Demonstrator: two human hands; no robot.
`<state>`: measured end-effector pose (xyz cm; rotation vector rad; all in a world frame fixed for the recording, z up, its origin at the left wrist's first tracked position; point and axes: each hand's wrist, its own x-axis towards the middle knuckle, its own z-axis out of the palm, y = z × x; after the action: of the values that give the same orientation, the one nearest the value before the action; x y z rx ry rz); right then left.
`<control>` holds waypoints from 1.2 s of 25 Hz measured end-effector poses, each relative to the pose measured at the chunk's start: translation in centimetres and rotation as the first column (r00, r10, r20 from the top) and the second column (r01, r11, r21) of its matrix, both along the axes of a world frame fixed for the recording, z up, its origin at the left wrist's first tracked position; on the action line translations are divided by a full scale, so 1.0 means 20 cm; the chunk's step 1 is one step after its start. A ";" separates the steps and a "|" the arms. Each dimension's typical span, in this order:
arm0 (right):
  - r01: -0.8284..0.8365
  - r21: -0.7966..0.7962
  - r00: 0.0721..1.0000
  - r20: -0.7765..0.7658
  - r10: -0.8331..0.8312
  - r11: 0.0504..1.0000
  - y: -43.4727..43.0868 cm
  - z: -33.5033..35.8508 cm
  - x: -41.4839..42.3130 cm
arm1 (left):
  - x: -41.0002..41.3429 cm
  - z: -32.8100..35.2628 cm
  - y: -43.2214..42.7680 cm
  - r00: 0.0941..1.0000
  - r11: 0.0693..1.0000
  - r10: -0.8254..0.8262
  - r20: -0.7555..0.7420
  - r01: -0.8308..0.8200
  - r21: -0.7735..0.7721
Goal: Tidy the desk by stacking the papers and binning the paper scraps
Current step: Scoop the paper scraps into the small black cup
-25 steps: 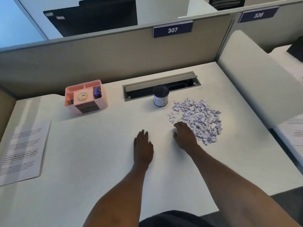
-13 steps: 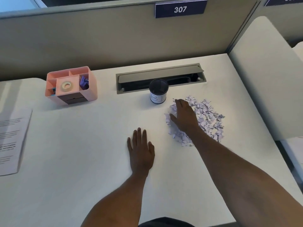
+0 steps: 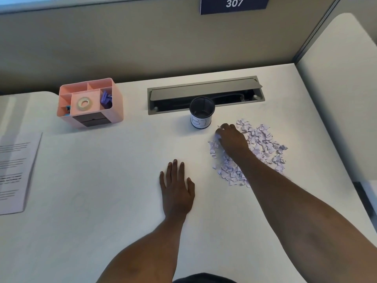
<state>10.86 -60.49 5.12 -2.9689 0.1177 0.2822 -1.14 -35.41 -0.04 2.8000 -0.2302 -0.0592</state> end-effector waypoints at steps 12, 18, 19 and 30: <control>0.096 0.328 0.966 0.198 -0.168 0.940 -0.08 0.04 -0.04 | 0.00 0.00 0.00 1.000 1.000 0.005 -0.016 -0.005 -0.001; -0.151 0.448 0.820 0.555 -0.141 0.881 0.05 0.32 0.11 | 0.00 0.00 0.00 1.000 1.000 0.008 -0.020 -0.008 -0.011; -0.164 0.465 0.804 0.574 -0.156 0.870 0.07 0.35 0.15 | 0.00 0.00 0.00 1.000 1.000 0.009 -0.021 -0.009 -0.010; -0.140 0.461 0.881 0.463 -0.102 0.876 0.15 0.28 0.35 | 0.01 -0.01 0.00 0.999 1.000 0.012 -0.033 -0.012 -0.013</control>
<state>17.96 -57.50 10.76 -2.4430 -0.0413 -0.3747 -0.94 -35.40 -0.26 2.7841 -0.2053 -0.1010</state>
